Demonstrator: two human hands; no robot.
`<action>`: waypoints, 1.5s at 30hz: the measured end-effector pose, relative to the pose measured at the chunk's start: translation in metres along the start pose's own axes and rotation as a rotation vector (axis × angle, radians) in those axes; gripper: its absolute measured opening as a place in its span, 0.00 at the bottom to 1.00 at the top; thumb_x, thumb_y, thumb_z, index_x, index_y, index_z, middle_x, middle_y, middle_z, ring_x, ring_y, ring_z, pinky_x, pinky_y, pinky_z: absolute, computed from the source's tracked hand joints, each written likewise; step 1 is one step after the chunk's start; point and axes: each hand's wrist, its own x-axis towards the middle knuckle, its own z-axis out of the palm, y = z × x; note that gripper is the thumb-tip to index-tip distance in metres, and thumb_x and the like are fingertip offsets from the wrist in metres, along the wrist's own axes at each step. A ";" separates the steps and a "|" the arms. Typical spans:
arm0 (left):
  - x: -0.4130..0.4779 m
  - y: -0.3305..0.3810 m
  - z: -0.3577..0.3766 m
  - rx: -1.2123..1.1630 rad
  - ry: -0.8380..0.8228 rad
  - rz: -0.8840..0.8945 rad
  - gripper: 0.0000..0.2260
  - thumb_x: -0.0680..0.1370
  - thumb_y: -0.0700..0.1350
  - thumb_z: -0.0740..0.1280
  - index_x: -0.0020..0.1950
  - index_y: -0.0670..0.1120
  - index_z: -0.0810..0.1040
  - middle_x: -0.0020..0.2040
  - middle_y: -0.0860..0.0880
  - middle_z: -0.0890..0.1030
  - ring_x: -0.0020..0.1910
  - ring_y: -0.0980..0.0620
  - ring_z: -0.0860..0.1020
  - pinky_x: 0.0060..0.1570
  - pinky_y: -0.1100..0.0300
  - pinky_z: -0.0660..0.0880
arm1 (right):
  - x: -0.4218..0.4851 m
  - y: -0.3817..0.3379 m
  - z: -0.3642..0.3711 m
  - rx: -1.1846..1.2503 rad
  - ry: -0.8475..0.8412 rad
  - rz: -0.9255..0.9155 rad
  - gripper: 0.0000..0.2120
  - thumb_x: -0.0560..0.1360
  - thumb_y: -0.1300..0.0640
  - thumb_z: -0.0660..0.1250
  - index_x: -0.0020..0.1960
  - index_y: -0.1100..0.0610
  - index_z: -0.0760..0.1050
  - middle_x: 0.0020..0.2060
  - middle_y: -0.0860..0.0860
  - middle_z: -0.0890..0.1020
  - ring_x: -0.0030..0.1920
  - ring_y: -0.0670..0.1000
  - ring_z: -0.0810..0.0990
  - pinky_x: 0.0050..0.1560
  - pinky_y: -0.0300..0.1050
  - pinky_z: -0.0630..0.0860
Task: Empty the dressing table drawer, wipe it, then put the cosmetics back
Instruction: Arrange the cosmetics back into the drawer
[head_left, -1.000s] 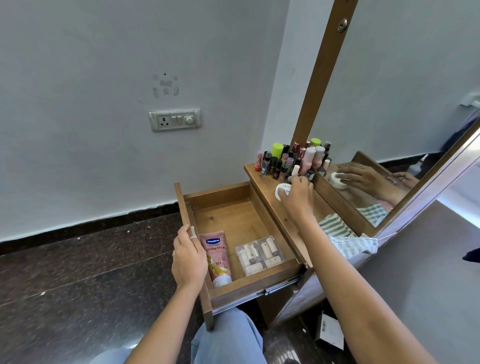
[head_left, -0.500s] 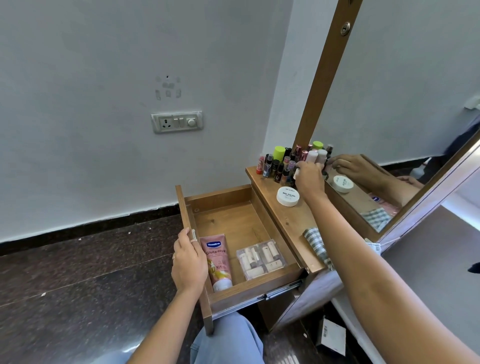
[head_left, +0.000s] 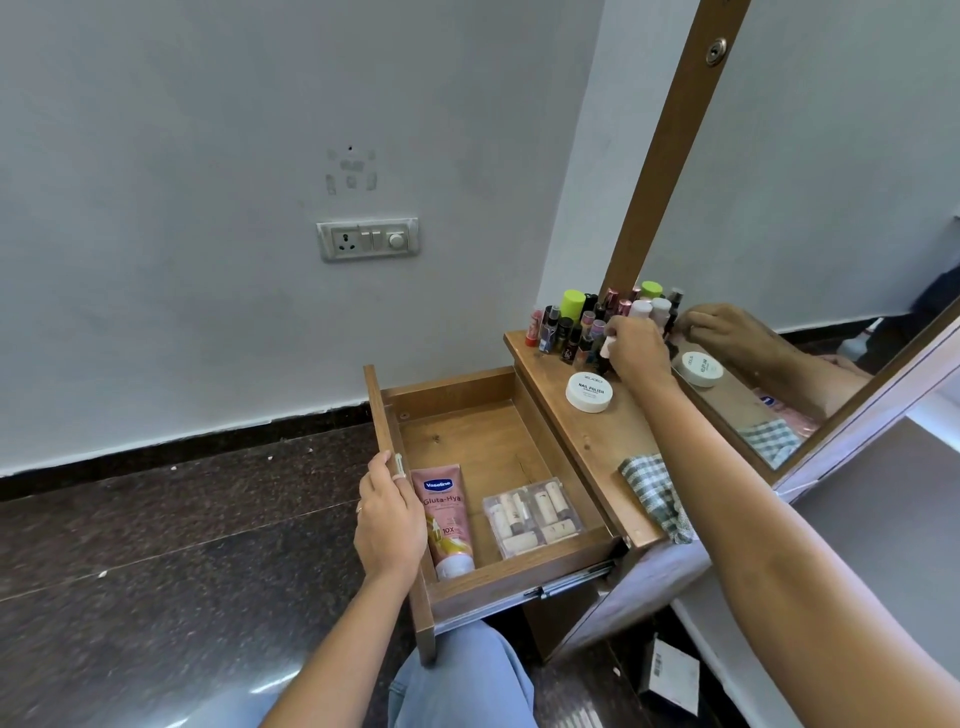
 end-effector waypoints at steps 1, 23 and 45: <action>0.000 0.000 0.000 -0.004 -0.001 0.001 0.16 0.82 0.45 0.56 0.70 0.47 0.66 0.63 0.43 0.75 0.50 0.45 0.80 0.37 0.54 0.78 | 0.001 -0.001 -0.004 0.013 0.025 0.004 0.14 0.75 0.70 0.58 0.56 0.63 0.79 0.51 0.62 0.80 0.52 0.61 0.78 0.43 0.48 0.72; -0.001 0.004 -0.003 0.068 -0.007 -0.013 0.16 0.82 0.47 0.57 0.70 0.49 0.66 0.64 0.46 0.76 0.53 0.46 0.79 0.42 0.49 0.80 | -0.007 -0.101 0.086 -0.540 -0.250 -0.512 0.13 0.74 0.65 0.64 0.57 0.61 0.78 0.57 0.58 0.79 0.65 0.57 0.68 0.62 0.49 0.68; 0.002 0.002 0.000 0.125 0.000 0.012 0.16 0.82 0.48 0.57 0.70 0.50 0.66 0.63 0.47 0.76 0.51 0.47 0.80 0.41 0.52 0.80 | -0.009 -0.102 0.109 -0.839 -0.210 -0.606 0.10 0.77 0.58 0.63 0.56 0.56 0.79 0.53 0.53 0.80 0.60 0.55 0.68 0.59 0.49 0.65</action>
